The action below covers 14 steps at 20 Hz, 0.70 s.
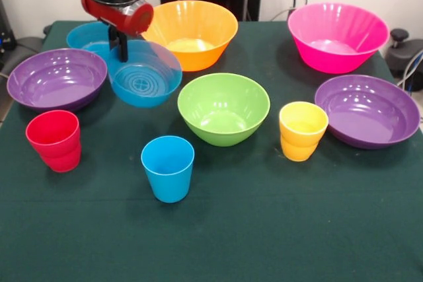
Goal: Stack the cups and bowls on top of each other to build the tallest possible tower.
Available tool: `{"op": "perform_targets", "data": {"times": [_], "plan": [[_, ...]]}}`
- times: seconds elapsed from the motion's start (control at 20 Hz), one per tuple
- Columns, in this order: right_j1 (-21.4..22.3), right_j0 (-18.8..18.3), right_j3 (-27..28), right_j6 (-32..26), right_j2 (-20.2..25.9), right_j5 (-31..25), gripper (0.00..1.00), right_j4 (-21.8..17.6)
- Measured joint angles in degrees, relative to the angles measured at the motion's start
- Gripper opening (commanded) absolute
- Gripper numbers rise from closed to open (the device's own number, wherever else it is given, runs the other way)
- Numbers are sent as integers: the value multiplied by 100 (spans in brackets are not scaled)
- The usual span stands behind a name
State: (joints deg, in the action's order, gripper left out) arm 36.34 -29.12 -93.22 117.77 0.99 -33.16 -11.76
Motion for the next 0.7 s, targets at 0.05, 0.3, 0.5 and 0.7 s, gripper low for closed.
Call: {"op": "perform_targets", "data": {"times": [0.05, 0.3, 0.5, 0.7], "plan": [[3, 15, 88, 0, 17, -71, 0, -1], [-32, 19, 421, 0, 106, -288, 0, -4], [-157, 12, 870, 0, 255, -542, 0, -7], [-263, 4, 1230, 0, 414, -713, 0, -18]]}}
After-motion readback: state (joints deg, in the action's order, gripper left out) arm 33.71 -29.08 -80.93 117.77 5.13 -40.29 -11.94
